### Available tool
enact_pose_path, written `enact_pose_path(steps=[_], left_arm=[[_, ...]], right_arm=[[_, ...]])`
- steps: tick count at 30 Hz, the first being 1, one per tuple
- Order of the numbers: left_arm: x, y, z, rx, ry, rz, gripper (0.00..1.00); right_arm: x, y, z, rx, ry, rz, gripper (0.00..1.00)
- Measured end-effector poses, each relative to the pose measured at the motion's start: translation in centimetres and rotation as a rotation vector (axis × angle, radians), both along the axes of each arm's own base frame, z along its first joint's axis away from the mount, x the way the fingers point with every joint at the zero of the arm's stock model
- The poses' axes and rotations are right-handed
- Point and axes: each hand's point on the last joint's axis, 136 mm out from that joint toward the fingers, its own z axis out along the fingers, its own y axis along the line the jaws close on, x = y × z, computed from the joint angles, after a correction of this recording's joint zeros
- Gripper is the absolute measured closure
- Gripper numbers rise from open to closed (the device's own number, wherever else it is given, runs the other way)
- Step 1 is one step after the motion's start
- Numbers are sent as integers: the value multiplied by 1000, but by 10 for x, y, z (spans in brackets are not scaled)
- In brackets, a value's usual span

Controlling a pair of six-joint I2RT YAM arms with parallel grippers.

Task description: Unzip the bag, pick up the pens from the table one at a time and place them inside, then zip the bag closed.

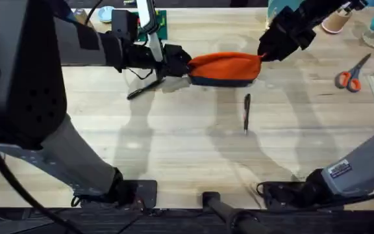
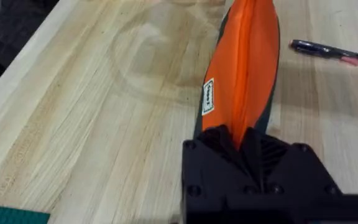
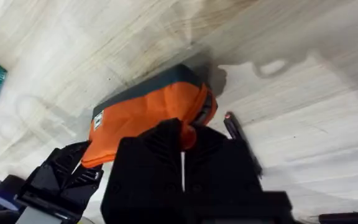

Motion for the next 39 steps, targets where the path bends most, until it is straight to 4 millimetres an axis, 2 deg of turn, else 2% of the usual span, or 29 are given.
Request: enact_pose_path(steps=[39], left_arm=[[0,0,0,0,0,0,960]], right_arm=[[2,-5,2,-18,-16,17,970]])
